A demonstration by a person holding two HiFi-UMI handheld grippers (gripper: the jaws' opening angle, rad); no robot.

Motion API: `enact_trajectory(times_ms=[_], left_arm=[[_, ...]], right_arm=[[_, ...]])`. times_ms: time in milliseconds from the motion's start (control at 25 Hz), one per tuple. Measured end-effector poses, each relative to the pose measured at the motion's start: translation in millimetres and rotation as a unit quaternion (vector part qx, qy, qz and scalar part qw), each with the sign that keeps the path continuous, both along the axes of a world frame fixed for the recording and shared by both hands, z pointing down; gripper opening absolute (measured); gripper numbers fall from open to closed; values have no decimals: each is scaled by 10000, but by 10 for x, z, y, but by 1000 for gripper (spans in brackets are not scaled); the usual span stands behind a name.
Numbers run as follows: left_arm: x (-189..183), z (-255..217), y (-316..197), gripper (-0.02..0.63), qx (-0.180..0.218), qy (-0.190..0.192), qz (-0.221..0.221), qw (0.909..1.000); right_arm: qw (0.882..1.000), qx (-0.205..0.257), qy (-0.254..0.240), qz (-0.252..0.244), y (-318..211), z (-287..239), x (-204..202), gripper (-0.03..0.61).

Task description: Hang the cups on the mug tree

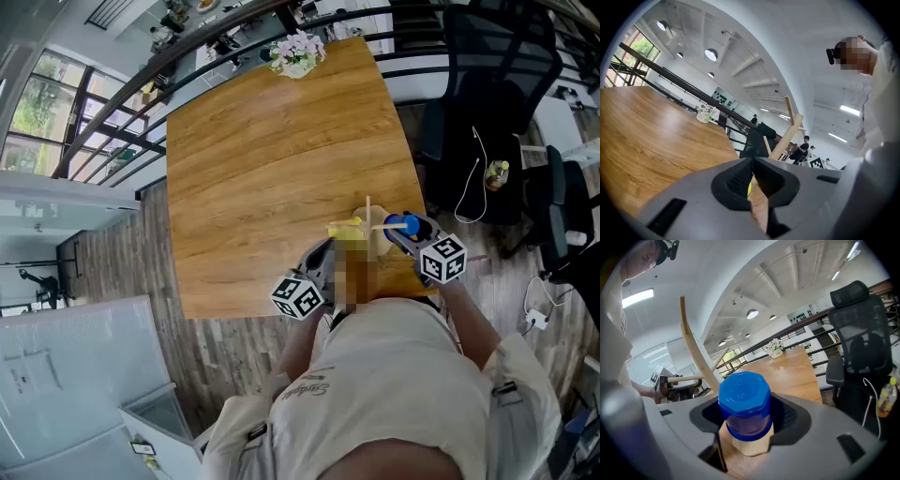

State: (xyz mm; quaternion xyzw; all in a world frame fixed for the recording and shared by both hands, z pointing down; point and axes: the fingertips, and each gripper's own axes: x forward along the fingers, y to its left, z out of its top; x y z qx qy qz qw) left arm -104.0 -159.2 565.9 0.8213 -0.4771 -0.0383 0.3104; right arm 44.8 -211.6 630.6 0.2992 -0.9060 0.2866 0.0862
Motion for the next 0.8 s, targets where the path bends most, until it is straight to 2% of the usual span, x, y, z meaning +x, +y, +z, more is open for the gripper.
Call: enact_trajectory(times_ms=[280,560,800], left_arm=[[-22,55,23,26,-104,-33,-107,9999],[-20,70,-10,26,-138,-3,-122,9998],[-40,48,3,26,-105,-9,-126,9999]], right_arm=[[9987,-405,-306,22,-31,123,-52,264],[9980,-524,-307,-168,8,219,-219,265],[9966,-744,-339,-133,70,320,-255,268]])
